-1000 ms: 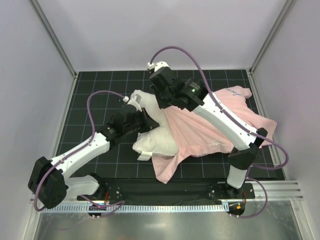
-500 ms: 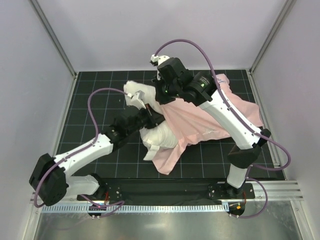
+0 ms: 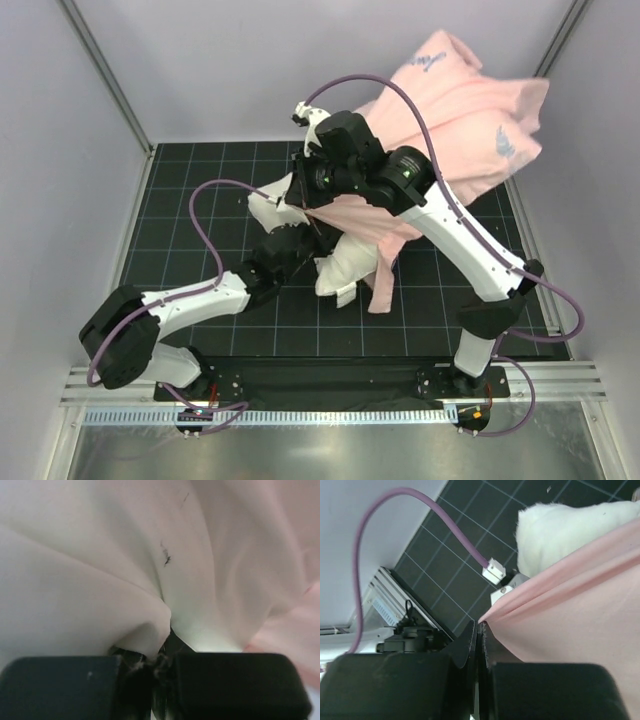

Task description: Put the pillow into the pillowcase

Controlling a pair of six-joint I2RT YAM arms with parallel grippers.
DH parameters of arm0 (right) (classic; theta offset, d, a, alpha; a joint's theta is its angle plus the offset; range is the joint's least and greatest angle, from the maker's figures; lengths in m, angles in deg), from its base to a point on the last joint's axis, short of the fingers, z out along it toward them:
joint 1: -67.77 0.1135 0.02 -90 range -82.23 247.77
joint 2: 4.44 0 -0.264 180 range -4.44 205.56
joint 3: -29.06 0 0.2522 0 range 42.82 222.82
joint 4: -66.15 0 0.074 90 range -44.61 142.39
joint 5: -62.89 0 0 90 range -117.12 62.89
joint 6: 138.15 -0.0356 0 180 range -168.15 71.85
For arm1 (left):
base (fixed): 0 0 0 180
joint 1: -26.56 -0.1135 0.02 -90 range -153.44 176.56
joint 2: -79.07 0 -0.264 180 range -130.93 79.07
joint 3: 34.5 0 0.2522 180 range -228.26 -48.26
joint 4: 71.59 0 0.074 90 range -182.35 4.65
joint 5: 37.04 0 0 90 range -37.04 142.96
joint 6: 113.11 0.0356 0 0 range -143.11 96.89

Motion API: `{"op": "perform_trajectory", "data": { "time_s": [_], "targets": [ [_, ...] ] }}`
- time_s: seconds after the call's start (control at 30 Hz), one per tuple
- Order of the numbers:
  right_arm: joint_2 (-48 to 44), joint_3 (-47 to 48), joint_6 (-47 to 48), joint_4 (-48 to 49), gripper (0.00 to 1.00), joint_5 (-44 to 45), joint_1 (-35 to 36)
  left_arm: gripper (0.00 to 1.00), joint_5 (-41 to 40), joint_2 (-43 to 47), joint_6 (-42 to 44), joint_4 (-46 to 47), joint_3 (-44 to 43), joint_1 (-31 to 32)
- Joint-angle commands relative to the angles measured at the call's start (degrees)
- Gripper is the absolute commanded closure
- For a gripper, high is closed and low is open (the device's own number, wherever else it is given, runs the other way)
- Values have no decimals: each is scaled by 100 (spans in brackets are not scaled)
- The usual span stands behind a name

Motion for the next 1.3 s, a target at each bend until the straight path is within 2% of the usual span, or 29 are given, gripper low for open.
{"op": "perform_trajectory", "data": {
  "time_s": [0.0,0.2,0.37,0.47,0.57,0.6,0.77,0.8,0.9,1.07,1.17,1.2,1.23,1.27],
  "targets": [
    [-779,324,-432,1627,96,-1052,416,100,-459,-15,391,1253,-439,74],
    [-1341,-510,-273,1670,96,-814,47,100,-818,1249,594,1165,437,144],
    [-1342,-802,-194,1679,96,-734,-15,100,-1110,2716,954,226,651,232],
    [-1281,-1004,-246,1846,96,-839,-33,100,-1092,3174,981,-136,659,267],
    [-1088,-1083,-422,2047,96,-1200,28,100,-1101,3238,929,-180,738,293],
    [-826,-884,-449,2092,96,-1270,351,100,-1110,2907,902,63,799,293],
    [-692,-670,-440,1995,96,-1227,460,100,-1013,2184,893,382,826,311],
    [-735,-714,-405,1961,96,-957,460,100,-1013,2183,893,417,861,337],
    [-1016,-1274,-247,1908,96,-613,381,100,-1066,2385,823,444,1125,338],
    [-1719,-2497,-247,2407,96,-304,39,99,-970,2359,262,-617,1143,338],
    [-1957,-3078,-177,2479,92,-32,-41,86,-750,2096,-81,-1231,1090,346],
    [-1984,-3236,-116,2418,92,82,-41,73,-723,1999,-143,-1461,1055,329],
    [-2001,-3289,-71,2348,92,379,-41,66,-697,1964,-205,-1681,1003,329],
    [-2028,-3342,7,2182,92,634,-41,54,-575,1928,-223,-2205,846,294]
  ]
}}
